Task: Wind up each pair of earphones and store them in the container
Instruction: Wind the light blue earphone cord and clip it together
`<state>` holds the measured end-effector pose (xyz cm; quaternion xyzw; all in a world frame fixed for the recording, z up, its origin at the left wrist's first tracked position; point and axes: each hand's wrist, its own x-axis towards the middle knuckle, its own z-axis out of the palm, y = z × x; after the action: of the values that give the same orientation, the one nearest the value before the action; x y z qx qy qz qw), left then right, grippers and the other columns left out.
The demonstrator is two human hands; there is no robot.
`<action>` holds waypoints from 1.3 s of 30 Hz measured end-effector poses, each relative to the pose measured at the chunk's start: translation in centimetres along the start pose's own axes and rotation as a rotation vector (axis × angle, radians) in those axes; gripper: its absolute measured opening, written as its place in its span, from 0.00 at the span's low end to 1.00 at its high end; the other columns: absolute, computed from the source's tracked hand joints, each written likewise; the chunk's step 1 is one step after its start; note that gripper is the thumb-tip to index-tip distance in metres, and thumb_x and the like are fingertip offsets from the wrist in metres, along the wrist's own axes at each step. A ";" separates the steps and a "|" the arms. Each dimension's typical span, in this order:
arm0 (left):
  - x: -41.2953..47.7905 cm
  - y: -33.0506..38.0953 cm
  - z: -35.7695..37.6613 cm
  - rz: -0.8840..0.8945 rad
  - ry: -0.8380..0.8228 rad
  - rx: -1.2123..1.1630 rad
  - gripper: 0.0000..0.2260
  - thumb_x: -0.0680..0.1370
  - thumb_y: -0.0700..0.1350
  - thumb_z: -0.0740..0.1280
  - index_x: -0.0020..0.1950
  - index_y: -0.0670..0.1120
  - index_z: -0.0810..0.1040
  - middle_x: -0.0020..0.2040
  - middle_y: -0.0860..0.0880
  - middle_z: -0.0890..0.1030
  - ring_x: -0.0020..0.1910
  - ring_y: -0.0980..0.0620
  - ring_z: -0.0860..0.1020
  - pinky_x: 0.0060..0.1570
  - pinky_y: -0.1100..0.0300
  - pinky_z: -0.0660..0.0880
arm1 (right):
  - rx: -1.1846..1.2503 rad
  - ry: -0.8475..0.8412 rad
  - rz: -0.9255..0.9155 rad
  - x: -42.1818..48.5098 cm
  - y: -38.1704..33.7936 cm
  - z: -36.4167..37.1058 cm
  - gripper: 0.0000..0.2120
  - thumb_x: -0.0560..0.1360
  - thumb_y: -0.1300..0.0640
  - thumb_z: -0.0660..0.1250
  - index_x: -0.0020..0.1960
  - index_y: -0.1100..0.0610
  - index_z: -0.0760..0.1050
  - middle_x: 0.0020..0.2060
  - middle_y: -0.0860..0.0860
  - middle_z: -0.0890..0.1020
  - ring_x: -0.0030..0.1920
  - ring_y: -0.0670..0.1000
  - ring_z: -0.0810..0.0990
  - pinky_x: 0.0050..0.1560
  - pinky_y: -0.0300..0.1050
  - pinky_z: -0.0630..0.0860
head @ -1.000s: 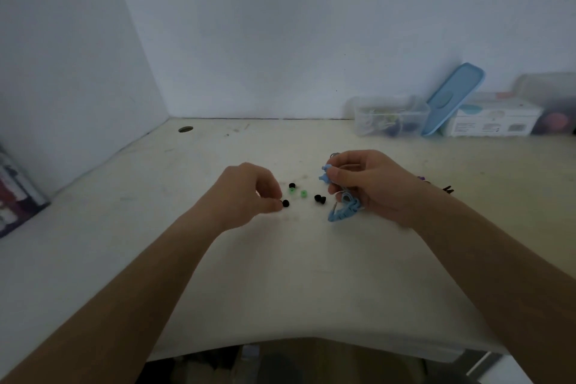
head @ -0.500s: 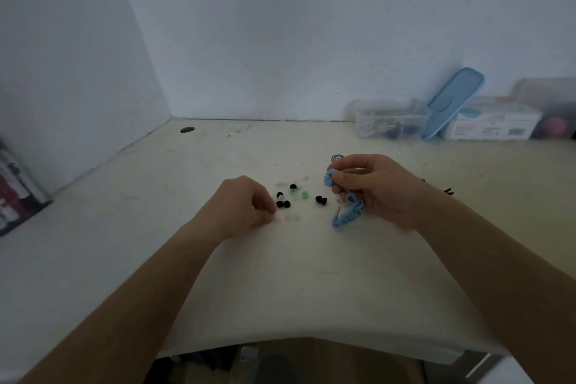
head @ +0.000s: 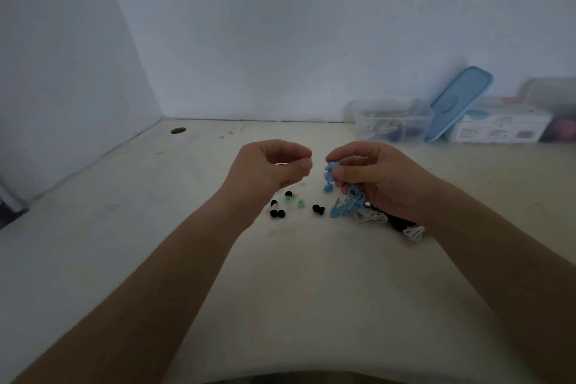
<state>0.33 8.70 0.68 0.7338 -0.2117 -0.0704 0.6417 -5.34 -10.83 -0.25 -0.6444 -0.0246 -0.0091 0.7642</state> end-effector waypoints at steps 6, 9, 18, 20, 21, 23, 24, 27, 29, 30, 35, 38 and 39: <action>0.5 -1.3 2.1 -0.190 -0.034 -0.418 0.07 0.75 0.31 0.69 0.50 0.40 0.83 0.45 0.44 0.86 0.44 0.51 0.85 0.46 0.64 0.81 | 0.078 0.076 -0.035 0.0 1.3 -0.7 0.10 0.72 0.70 0.68 0.53 0.64 0.81 0.39 0.56 0.86 0.36 0.48 0.84 0.38 0.36 0.78; 0.4 -1.9 2.4 -0.209 -0.060 -0.499 0.08 0.75 0.31 0.68 0.50 0.39 0.82 0.46 0.44 0.86 0.45 0.51 0.85 0.47 0.64 0.81 | 0.090 0.092 -0.050 -0.2 1.5 -0.7 0.10 0.72 0.69 0.68 0.53 0.64 0.81 0.39 0.56 0.86 0.36 0.48 0.83 0.39 0.37 0.78; 0.0 -2.1 2.7 -0.164 -0.131 -0.585 0.10 0.67 0.35 0.70 0.47 0.39 0.82 0.45 0.43 0.86 0.43 0.51 0.85 0.44 0.65 0.81 | -0.049 0.083 -0.146 -1.0 1.7 -0.5 0.11 0.64 0.61 0.74 0.46 0.60 0.81 0.34 0.55 0.84 0.33 0.50 0.80 0.36 0.40 0.77; -0.1 -2.1 2.7 -0.154 -0.143 -0.592 0.09 0.67 0.35 0.70 0.47 0.40 0.82 0.44 0.44 0.86 0.43 0.51 0.85 0.43 0.65 0.81 | -0.066 0.093 -0.164 -1.1 1.6 -0.5 0.09 0.64 0.60 0.74 0.45 0.58 0.82 0.34 0.55 0.84 0.32 0.49 0.80 0.35 0.40 0.77; -0.1 -2.1 2.7 -0.148 -0.147 -0.590 0.09 0.67 0.35 0.69 0.47 0.40 0.82 0.44 0.44 0.86 0.43 0.51 0.85 0.43 0.65 0.81 | -0.066 0.095 -0.171 -1.1 1.7 -0.5 0.08 0.65 0.59 0.74 0.44 0.57 0.83 0.34 0.55 0.84 0.32 0.49 0.80 0.35 0.40 0.77; -0.2 -2.0 2.8 -0.143 -0.152 -0.584 0.10 0.67 0.35 0.69 0.47 0.40 0.82 0.44 0.44 0.86 0.43 0.51 0.85 0.44 0.65 0.81 | -0.059 0.093 -0.174 -1.1 1.7 -0.5 0.07 0.66 0.59 0.73 0.44 0.56 0.84 0.36 0.57 0.85 0.33 0.49 0.80 0.35 0.40 0.77; -0.2 -2.0 2.8 -0.142 -0.154 -0.584 0.10 0.67 0.35 0.69 0.47 0.40 0.82 0.44 0.44 0.86 0.43 0.51 0.85 0.44 0.65 0.81 | -0.050 0.090 -0.170 -1.1 1.7 -0.6 0.07 0.66 0.59 0.73 0.45 0.56 0.85 0.37 0.57 0.85 0.33 0.49 0.81 0.36 0.39 0.78; -0.3 -2.0 2.7 -0.141 -0.156 -0.581 0.10 0.67 0.35 0.70 0.48 0.40 0.82 0.44 0.43 0.86 0.43 0.51 0.85 0.45 0.64 0.81 | -0.050 0.084 -0.159 -1.1 1.9 -0.6 0.10 0.67 0.59 0.72 0.48 0.57 0.84 0.40 0.56 0.86 0.35 0.49 0.82 0.38 0.40 0.79; -0.4 -2.0 2.7 -0.140 -0.155 -0.582 0.10 0.67 0.35 0.70 0.47 0.40 0.82 0.44 0.43 0.86 0.43 0.51 0.85 0.44 0.64 0.81 | -0.068 0.085 -0.163 -1.2 1.8 -0.5 0.11 0.67 0.59 0.72 0.49 0.58 0.83 0.39 0.56 0.86 0.36 0.49 0.83 0.39 0.41 0.79; -0.4 -2.0 2.8 -0.139 -0.154 -0.582 0.10 0.67 0.35 0.70 0.47 0.40 0.82 0.44 0.44 0.86 0.42 0.51 0.85 0.43 0.65 0.81 | -0.079 0.089 -0.169 -1.2 1.8 -0.5 0.11 0.66 0.59 0.73 0.48 0.58 0.83 0.38 0.56 0.86 0.35 0.49 0.82 0.38 0.41 0.79; -0.4 -1.9 2.8 -0.133 -0.144 -0.550 0.10 0.67 0.35 0.70 0.47 0.40 0.82 0.44 0.44 0.86 0.42 0.51 0.85 0.42 0.65 0.80 | -0.130 0.090 -0.186 -1.2 1.6 -0.6 0.08 0.63 0.60 0.75 0.42 0.55 0.83 0.35 0.58 0.83 0.32 0.51 0.80 0.35 0.41 0.78; -0.5 -2.0 2.7 -0.136 -0.140 -0.549 0.09 0.67 0.35 0.70 0.47 0.41 0.82 0.44 0.44 0.86 0.42 0.51 0.85 0.42 0.64 0.80 | -0.156 0.053 -0.181 -1.2 1.6 -0.8 0.09 0.63 0.59 0.76 0.43 0.56 0.83 0.36 0.59 0.83 0.32 0.52 0.80 0.37 0.43 0.79; -0.5 -2.1 2.7 -0.137 -0.140 -0.546 0.10 0.67 0.36 0.71 0.47 0.41 0.82 0.44 0.44 0.86 0.42 0.50 0.85 0.42 0.64 0.81 | -0.167 0.047 -0.183 -1.3 1.7 -0.8 0.09 0.63 0.59 0.76 0.43 0.56 0.83 0.36 0.59 0.83 0.32 0.52 0.80 0.37 0.44 0.79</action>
<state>-0.66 6.56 -1.86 0.5398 -0.1787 -0.2187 0.7930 -6.49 -11.31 -2.12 -0.7005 -0.0645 -0.0957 0.7042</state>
